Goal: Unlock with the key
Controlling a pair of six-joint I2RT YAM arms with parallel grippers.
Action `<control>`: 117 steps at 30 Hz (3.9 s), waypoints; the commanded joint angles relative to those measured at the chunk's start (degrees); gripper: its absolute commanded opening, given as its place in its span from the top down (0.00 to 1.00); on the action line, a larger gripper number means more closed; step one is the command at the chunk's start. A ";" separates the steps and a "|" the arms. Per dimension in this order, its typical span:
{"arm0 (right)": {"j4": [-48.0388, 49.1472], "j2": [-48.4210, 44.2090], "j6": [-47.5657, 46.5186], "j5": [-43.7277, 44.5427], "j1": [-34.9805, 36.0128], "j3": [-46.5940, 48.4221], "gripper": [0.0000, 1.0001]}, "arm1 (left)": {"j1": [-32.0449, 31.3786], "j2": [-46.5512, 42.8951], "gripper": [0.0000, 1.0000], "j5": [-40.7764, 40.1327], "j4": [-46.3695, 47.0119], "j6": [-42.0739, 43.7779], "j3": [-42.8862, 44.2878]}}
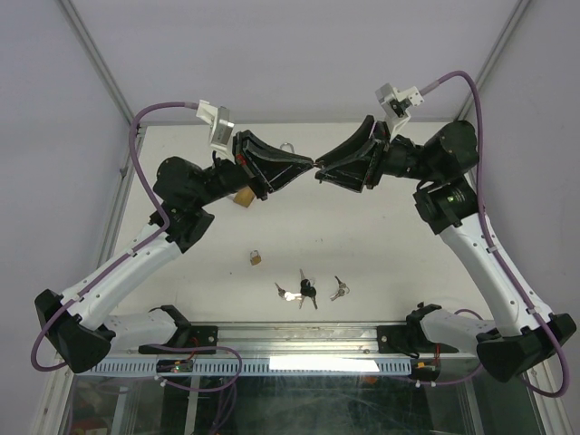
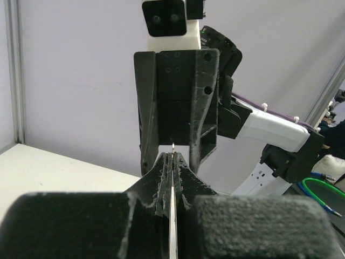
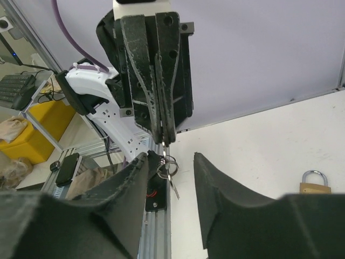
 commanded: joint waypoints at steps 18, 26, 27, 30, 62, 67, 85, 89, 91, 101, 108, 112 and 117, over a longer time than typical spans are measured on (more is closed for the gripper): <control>-0.86 -0.59 -0.80 -1.09 0.30 3.98 0.59 | -0.20 -1.29 1.00 -0.39 3.20 -1.42 -0.04; 0.10 -0.37 0.03 -0.83 0.29 4.22 0.69 | -0.25 -1.33 1.00 -0.31 3.08 -1.17 -0.12; 0.17 -0.25 0.17 -0.83 0.29 4.31 0.72 | -0.22 -1.35 1.00 -0.38 3.11 -1.20 -0.12; 0.44 -0.22 0.47 -0.56 0.29 4.23 0.84 | -0.20 -1.29 1.00 -0.24 3.06 -1.23 -0.12; -7.08 1.03 -3.80 -2.15 -0.24 8.39 0.74 | -0.26 -1.53 1.00 0.33 3.18 0.28 -0.30; -8.15 0.91 -4.20 -2.45 -0.25 7.68 0.71 | -0.26 -1.55 1.00 0.37 3.20 0.24 -0.21; -10.31 0.53 -5.74 -1.62 -0.24 7.22 1.00 | -0.45 -1.11 1.00 0.49 3.68 -0.10 -0.26; -10.55 0.31 -5.96 -1.43 -0.24 7.20 1.00 | -0.45 -1.26 1.00 0.29 3.73 -0.08 -0.56; -10.67 0.11 -6.04 -1.51 -0.22 7.26 1.00 | -0.47 -1.29 1.00 0.29 3.81 -0.07 -0.69; -12.47 0.01 -7.44 -1.74 -0.25 6.32 0.71 | -0.45 -1.39 1.00 0.18 4.13 -0.20 -0.56; -10.14 0.68 -5.97 -1.49 -0.20 6.93 0.71 | -0.50 -1.17 1.00 0.46 4.34 -0.46 -0.56; -9.62 1.39 -5.43 -2.29 -0.19 7.52 0.91 | -0.63 -1.02 1.00 0.42 4.52 -0.37 -0.31; -9.71 1.19 -5.43 -1.97 -0.17 7.28 1.00 | -0.65 -1.16 1.00 0.38 4.62 -0.16 -0.45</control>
